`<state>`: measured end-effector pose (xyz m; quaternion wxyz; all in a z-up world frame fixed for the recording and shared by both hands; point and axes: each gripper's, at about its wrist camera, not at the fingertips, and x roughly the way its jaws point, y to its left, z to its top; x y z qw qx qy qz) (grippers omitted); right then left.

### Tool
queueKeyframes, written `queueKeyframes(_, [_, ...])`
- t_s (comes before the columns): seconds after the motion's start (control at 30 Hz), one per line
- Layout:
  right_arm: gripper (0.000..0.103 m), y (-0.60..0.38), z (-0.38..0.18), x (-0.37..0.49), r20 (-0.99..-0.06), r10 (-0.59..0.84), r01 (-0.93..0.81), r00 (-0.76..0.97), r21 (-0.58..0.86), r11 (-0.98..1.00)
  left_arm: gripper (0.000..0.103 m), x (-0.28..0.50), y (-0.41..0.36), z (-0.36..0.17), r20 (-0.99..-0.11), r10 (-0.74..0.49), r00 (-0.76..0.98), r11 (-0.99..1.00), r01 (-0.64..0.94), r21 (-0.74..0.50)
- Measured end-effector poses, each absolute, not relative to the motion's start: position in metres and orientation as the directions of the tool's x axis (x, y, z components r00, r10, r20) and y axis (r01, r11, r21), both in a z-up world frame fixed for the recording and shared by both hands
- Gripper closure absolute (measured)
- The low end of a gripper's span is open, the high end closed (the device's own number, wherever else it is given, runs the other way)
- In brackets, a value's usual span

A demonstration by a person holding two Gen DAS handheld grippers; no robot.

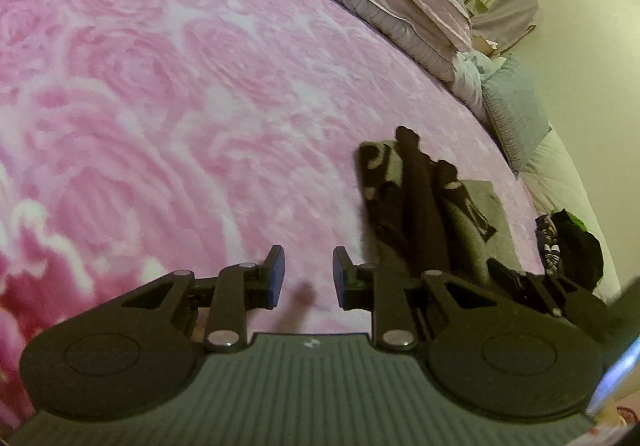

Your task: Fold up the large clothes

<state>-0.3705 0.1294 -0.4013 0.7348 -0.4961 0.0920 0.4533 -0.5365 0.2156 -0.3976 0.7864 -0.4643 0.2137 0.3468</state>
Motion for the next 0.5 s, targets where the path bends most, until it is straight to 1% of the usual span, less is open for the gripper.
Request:
queueKeyframes(0.07, [0.063,0.113,-0.382,-0.371,-0.635,0.610,-0.824,0.475,-0.564,0.055,0.083,-0.532,0.211,-0.391,-0.642,0.344,0.686,0.338,-0.728,-0.596])
queueKeyframes(0.13, [0.063,0.090,-0.356,-0.364,-0.685,0.642,-0.901,0.345,-0.432,0.023,0.083,-0.523,0.206,-0.381,-0.618,0.335,0.711,0.363,-0.703,-0.612])
queueKeyframes(0.23, [0.063,0.057,-0.313,-0.325,-0.671,0.705,-0.970,0.229,-0.221,0.104,0.083,-0.501,0.201,-0.370,-0.581,0.286,0.762,0.413,-0.645,-0.642])
queueKeyframes(0.3, [0.063,0.044,-0.293,-0.285,-0.647,0.734,-0.976,0.206,-0.079,0.205,0.083,-0.480,0.200,-0.367,-0.559,0.238,0.794,0.441,-0.601,-0.666])
queueKeyframes(0.37, [0.063,0.039,-0.285,-0.242,-0.638,0.732,-0.945,0.239,0.022,0.327,0.082,-0.456,0.202,-0.369,-0.548,0.191,0.814,0.446,-0.569,-0.691])
queueKeyframes(0.43, [0.063,0.040,-0.294,-0.198,-0.678,0.683,-0.891,0.272,0.090,0.445,0.079,-0.433,0.208,-0.377,-0.532,0.134,0.836,0.425,-0.533,-0.731])
queueKeyframes(0.5, [0.063,0.044,-0.313,-0.160,-0.726,0.635,-0.830,0.263,0.165,0.533,0.079,-0.413,0.215,-0.389,-0.522,0.087,0.849,0.380,-0.512,-0.770])
